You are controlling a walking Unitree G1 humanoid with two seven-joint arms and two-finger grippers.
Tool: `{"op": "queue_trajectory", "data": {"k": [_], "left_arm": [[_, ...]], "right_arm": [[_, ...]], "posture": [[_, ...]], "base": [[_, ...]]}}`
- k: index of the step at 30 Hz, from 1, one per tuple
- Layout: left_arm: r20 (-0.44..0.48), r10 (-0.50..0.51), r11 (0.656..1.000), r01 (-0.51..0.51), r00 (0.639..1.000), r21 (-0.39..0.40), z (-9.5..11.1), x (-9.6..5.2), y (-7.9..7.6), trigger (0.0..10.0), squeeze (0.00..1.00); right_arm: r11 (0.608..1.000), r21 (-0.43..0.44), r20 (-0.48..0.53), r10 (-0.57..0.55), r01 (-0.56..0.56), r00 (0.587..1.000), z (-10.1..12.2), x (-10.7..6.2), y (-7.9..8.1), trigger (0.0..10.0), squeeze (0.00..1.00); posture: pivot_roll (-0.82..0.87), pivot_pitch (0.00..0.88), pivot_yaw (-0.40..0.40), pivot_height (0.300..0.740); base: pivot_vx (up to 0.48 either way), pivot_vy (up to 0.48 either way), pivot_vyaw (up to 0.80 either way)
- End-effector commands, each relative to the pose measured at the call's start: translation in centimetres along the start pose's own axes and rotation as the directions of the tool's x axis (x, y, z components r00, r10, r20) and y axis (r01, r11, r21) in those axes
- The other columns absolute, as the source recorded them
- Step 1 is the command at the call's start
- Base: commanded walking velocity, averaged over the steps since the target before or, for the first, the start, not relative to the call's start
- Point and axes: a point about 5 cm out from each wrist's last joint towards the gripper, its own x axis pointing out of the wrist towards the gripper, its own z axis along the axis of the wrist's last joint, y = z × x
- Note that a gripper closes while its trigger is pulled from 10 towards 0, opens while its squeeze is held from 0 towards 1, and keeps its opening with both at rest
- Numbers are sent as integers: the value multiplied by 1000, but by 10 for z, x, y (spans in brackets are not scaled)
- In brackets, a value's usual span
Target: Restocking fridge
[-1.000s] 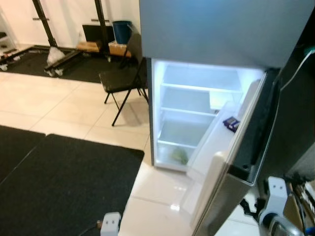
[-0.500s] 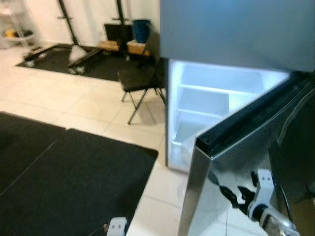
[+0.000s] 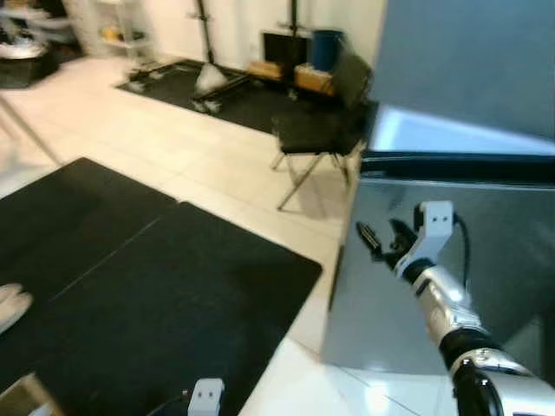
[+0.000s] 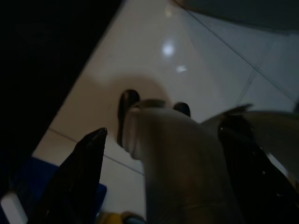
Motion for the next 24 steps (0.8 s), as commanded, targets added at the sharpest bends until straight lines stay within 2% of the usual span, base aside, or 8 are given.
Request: {"op": "queue_trajectory", "data": {"k": [1, 6, 8, 10, 12, 16, 17, 24], "left_arm": [[-28, -2, 1000, 2, 1000, 4, -7, 0, -3, 10000, 0], [-34, 1, 1000, -1, 999, 2, -10, 0, -3, 10000, 0], [-41, 3, 1000, -3, 999, 1, -12, -1, -3, 10000, 0], [-41, 3, 1000, -3, 999, 1, -12, -1, -3, 10000, 0], [-43, 5, 1000, -5, 999, 3, -13, -1, -2, 10000, 0], [-42, 8, 1000, -8, 999, 5, -12, -1, -2, 10000, 0], [-38, 13, 1000, -13, 999, 9, -10, -1, -1, 10000, 0], [-32, 11, 1000, -10, 999, 20, -7, -1, 0, 10000, 0]], "right_arm": [[999, -36, -195, -40, 34, 980, -38, -21, -11, 10000, 0], [985, -158, -481, -133, 64, 867, -95, -71, -30, 10000, 0], [969, -221, -639, -232, 114, 733, -132, -119, -43, 10000, 0], [969, -221, -639, -232, 114, 733, -132, -119, -43, 10000, 0], [949, -273, -753, -313, 159, 579, -164, -173, -49, 10000, 0], [940, -286, -794, -342, 188, 503, -177, -200, -50, 10000, 0], [924, -306, -839, -376, 231, 392, -192, -238, -48, 10000, 0], [918, -310, -846, -384, 245, 370, -196, -252, -47, 10000, 0]], "posture": [[-17, 0, -50, 740], [-19, 0, -53, 740], [-21, 0, -53, 740], [-21, 0, -53, 740], [-19, 0, -51, 740], [-18, 0, -49, 740], [-11, 0, -51, 740], [-24, 0, -43, 740]], "base": [[0, 0, 0], [0, 0, 0], [0, 0, 0], [0, 0, 0], [0, 0, 0], [0, 0, 0], [0, 0, 0], [0, 0, 0]]}}
